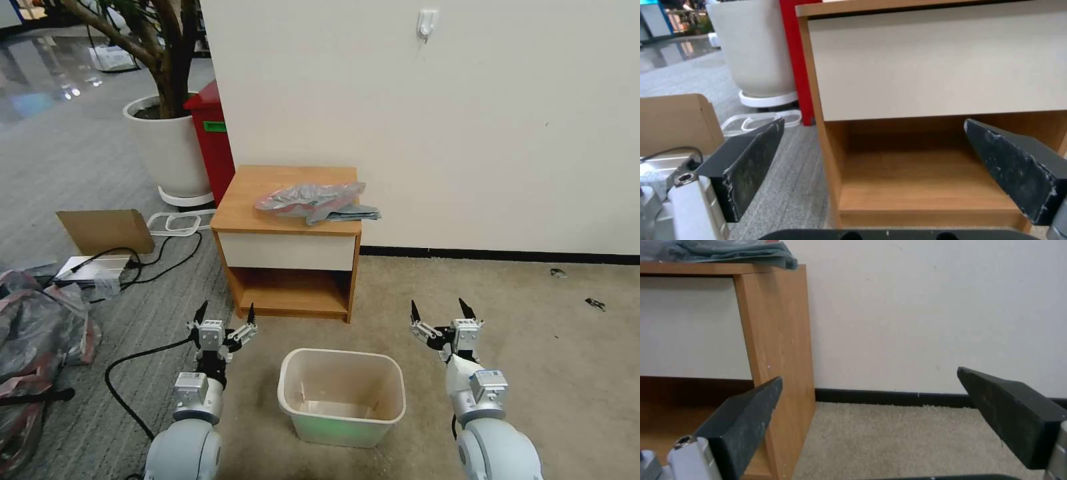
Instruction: Pick up the garbage bag from the table and place it over the trash can.
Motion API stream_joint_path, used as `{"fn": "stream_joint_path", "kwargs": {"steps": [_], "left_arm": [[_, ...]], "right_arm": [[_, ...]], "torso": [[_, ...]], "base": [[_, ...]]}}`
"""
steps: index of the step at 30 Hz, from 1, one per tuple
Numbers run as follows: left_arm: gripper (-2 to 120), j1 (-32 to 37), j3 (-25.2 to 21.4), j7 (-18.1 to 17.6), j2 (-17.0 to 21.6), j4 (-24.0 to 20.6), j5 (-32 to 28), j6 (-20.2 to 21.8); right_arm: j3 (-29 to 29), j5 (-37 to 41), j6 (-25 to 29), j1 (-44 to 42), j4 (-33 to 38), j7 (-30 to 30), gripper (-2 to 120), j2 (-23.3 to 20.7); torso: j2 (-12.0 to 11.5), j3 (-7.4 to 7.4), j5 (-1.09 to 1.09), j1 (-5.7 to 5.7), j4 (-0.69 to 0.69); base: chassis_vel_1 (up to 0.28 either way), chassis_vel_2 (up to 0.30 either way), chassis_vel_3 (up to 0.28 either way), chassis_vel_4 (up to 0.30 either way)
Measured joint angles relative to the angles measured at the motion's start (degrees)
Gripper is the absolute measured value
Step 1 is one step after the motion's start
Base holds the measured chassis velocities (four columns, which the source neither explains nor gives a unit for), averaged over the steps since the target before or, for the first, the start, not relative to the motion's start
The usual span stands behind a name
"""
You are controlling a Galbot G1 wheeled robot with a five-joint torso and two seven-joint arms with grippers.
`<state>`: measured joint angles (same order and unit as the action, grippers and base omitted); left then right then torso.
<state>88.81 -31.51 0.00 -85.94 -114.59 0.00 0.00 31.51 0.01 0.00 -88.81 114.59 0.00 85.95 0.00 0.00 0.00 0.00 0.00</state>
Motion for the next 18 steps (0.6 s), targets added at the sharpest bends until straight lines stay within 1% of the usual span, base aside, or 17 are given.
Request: {"fn": "stream_joint_path", "kwargs": {"steps": [18], "left_arm": [[100,0.00,0.00,0.00,0.00,0.00,0.00,0.00]], "right_arm": [[0.00,0.00,0.00,0.00,0.00,0.00,100,0.00]], "torso": [[0.00,0.00,0.00,0.00,0.00]], "base": [[0.000,0.000,0.000,0.000]]}}
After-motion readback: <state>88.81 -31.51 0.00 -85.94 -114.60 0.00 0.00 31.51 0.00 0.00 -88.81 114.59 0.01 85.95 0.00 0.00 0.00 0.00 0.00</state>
